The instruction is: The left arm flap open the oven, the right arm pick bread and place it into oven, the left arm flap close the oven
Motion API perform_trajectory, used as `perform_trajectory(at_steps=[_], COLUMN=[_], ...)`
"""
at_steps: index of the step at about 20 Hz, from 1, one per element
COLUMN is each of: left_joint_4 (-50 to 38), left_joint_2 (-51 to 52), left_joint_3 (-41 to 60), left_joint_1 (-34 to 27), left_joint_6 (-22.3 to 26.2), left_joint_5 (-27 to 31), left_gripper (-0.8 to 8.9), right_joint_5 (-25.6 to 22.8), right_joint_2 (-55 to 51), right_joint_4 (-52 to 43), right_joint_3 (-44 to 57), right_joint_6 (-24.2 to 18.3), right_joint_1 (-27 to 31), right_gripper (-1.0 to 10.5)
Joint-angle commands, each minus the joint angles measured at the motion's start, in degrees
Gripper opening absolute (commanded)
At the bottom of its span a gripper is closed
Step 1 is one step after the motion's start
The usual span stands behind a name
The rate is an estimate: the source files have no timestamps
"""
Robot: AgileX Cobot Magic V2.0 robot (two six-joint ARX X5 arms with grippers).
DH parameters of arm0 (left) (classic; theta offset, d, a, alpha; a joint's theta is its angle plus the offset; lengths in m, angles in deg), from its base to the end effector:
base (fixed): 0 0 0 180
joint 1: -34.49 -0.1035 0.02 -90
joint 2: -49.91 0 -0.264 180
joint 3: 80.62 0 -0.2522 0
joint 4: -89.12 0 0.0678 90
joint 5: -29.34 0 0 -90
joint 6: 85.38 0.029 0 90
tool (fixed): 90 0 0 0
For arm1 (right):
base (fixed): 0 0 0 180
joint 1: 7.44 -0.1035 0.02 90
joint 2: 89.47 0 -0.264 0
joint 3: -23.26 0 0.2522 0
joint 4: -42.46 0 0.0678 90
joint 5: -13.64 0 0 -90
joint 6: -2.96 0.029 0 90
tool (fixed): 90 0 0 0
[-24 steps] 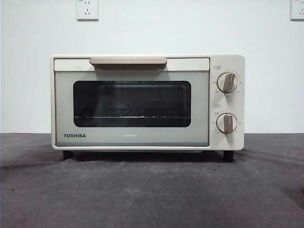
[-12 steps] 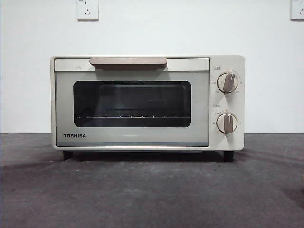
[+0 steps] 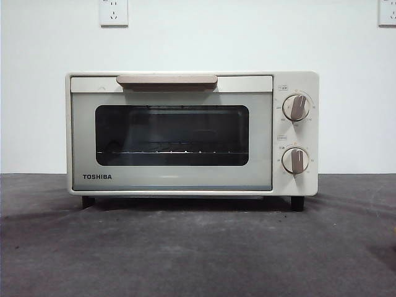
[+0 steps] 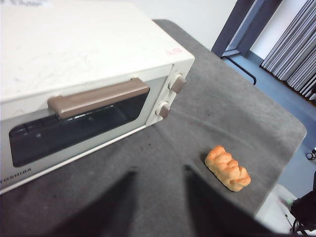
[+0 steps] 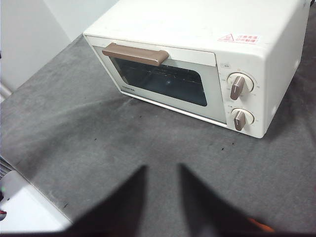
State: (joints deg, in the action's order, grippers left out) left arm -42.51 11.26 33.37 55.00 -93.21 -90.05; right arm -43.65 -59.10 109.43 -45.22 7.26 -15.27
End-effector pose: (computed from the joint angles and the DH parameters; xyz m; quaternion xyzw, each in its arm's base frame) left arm 0.1118 -0.0570 0.3509 -0.0749 0.2097 -0.4014 0.8884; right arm 0.0686 0.0253 0.3481 0.0877 0.2558 0.3261 0.9058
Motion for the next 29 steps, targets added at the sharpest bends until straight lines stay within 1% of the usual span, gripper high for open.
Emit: perform_trajectory(at_steps=[1, 3, 5, 10, 17, 19, 21, 26, 29], left_joint_4=[-0.68, -1.09, -1.44, -1.57, -1.62, -1.68, -2.08, -4.07, -4.42], left_joint_2=[-0.26, -0.26, -0.26, -0.26, -0.26, -0.26, -0.28, -0.31, -0.39], left_joint_3=[-1.2, -1.2, -1.2, -1.2, -1.2, -1.2, -1.2, -1.2, -1.2], left_joint_1=[0.24, 0.24, 0.24, 0.24, 0.24, 0.24, 0.24, 0.24, 0.24], left_joint_6=[0.98, 0.98, 0.96, 0.98, 0.96, 0.98, 0.98, 0.98, 0.98], left_joint_5=[-0.24, -0.24, -0.24, -0.22, -0.24, -0.22, -0.22, -0.22, -0.22], left_gripper=[4.08, 4.78, 5.01, 5.01, 5.01, 5.01, 5.01, 5.0, 5.01], right_joint_5=[-0.13, -0.13, -0.13, 0.48, -0.07, -1.36, -3.93, -11.78, -13.79], right_joint_2=[0.22, 0.22, 0.22, 0.24, 2.38, 4.24, 6.73, 13.18, 17.07], right_joint_4=[-0.44, -0.44, -0.44, -0.44, 0.5, 1.66, 3.69, 8.02, 8.44], right_joint_3=[-0.92, -0.92, -0.92, -0.92, -0.83, -0.76, -0.74, -0.63, 0.37], right_joint_6=[0.55, 1.22, 1.27, 1.99, 5.95, 6.29, 6.23, 6.23, 6.29], right_joint_1=[-0.2, -0.2, -0.2, -0.2, -0.2, -0.31, -0.35, -0.35, -0.74], right_gripper=[4.1, 5.3, 5.7, 5.8, 5.8, 5.8, 5.8, 5.7, 5.7])
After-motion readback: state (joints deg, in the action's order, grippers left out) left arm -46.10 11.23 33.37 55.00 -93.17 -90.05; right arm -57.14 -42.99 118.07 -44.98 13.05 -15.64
